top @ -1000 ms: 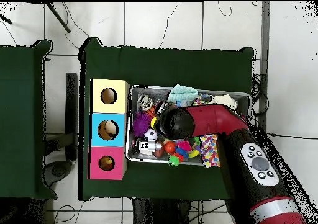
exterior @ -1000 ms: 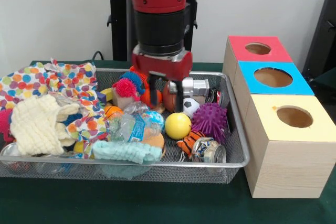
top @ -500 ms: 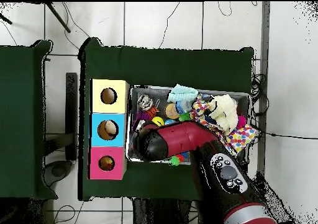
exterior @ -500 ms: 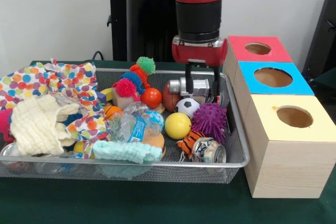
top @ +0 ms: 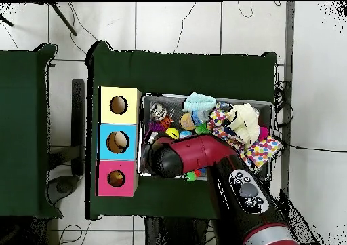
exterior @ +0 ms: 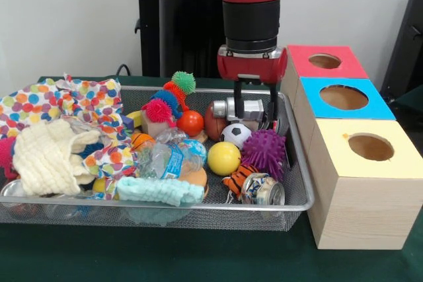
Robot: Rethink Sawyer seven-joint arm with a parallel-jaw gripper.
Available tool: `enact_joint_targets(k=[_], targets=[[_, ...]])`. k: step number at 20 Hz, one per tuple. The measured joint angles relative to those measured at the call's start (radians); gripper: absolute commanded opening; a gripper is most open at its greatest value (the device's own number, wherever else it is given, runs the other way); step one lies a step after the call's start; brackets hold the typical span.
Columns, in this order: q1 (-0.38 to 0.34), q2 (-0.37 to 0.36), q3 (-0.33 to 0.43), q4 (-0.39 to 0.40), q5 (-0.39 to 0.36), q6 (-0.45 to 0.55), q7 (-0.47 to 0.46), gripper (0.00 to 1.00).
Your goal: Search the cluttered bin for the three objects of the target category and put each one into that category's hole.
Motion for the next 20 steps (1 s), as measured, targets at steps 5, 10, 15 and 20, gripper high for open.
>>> enact_joint_targets(k=[5,10,15,20], targets=[[0.001,0.000,-0.004,-0.011,0.003,0.000,0.000,1.00],[0.025,-0.001,-0.022,-0.034,0.025,0.002,0.000,1.00],[0.066,0.005,-0.040,-0.071,0.042,0.015,0.000,1.00],[0.116,0.043,-0.046,-0.168,0.065,0.053,0.000,1.00]])
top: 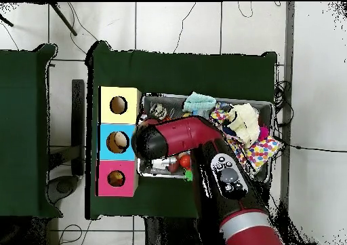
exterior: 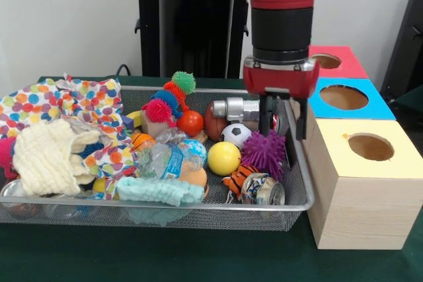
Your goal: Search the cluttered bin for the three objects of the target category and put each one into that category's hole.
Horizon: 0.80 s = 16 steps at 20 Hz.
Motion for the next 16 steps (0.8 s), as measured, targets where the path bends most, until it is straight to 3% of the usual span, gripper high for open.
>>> enact_joint_targets(k=[16], targets=[[-0.020,0.118,0.000,-0.175,0.016,0.027,0.000,1.00]])
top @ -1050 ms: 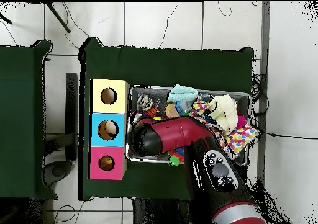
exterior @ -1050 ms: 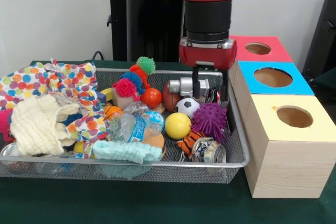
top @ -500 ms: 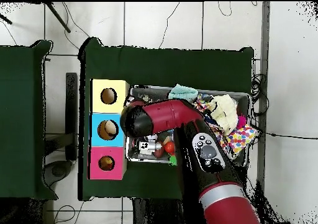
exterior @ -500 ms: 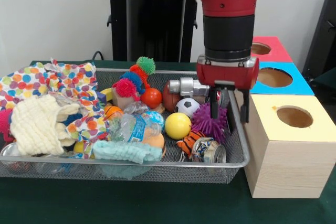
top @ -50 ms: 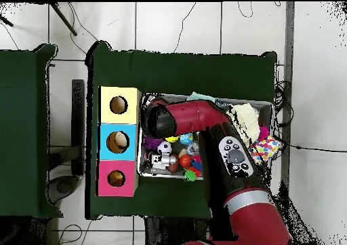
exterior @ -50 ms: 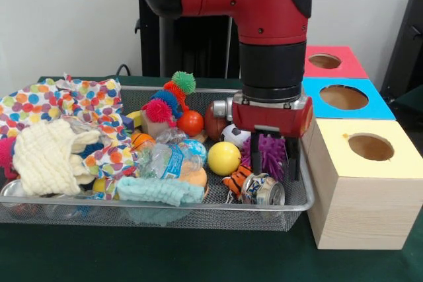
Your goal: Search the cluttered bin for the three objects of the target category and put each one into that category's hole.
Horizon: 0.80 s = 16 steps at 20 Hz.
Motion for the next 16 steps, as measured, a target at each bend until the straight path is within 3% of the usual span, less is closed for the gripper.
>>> enact_joint_targets(k=[6,16], targets=[[-0.001,-0.003,-0.002,0.002,0.000,0.067,0.000,1.00],[0.001,-0.006,-0.007,0.021,-0.013,0.089,0.000,1.00]])
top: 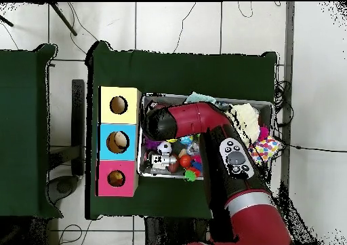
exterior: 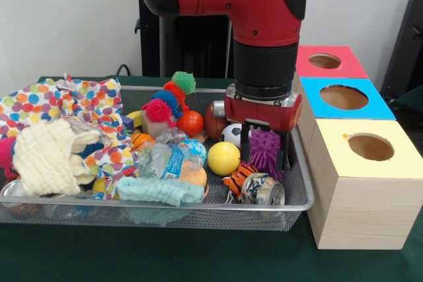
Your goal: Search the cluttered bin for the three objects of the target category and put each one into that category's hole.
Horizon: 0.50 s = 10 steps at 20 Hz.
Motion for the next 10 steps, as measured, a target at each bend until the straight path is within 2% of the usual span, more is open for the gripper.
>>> enact_joint_targets(k=[10], targets=[[0.000,0.038,-0.002,-0.008,-0.051,0.000,0.000,1.00]])
